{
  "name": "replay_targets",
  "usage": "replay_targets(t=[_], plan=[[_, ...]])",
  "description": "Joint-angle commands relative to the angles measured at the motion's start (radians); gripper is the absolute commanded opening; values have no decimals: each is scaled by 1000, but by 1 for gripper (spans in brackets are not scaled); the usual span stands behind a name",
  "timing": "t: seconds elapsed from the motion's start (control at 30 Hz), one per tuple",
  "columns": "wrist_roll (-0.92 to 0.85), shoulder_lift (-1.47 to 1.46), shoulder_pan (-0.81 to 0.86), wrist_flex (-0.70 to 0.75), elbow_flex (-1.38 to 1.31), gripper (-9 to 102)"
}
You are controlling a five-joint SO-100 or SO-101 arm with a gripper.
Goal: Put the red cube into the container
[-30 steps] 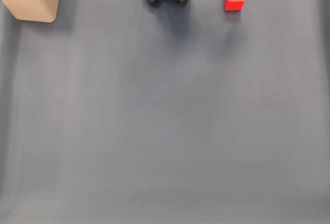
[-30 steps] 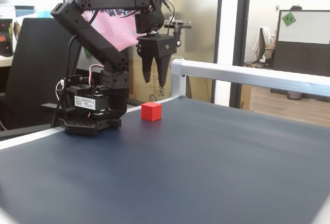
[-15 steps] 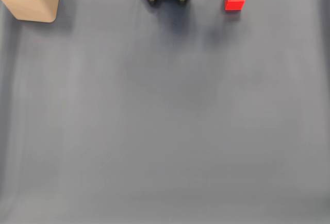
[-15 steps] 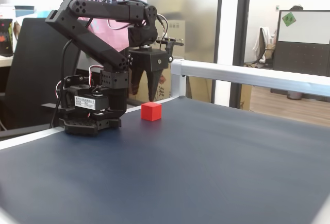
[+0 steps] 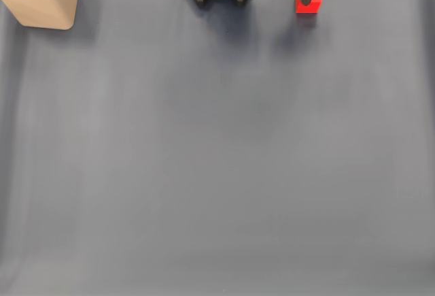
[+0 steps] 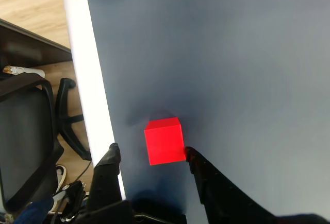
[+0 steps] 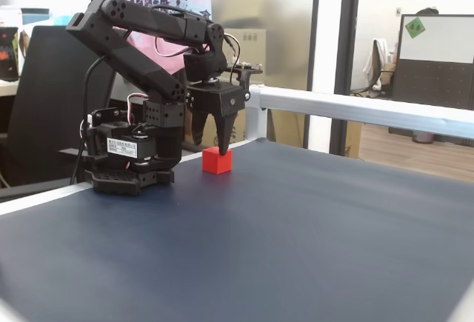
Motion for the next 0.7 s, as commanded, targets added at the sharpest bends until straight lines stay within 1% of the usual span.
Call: replay_targets(t=[0.0,0.43,0.53,0.67], plan=[[-15,15,-9,-18,8,28],[14,71,-9,-72,83,27],[17,78,3,-91,83,23],[2,91,26,-107,83,14]])
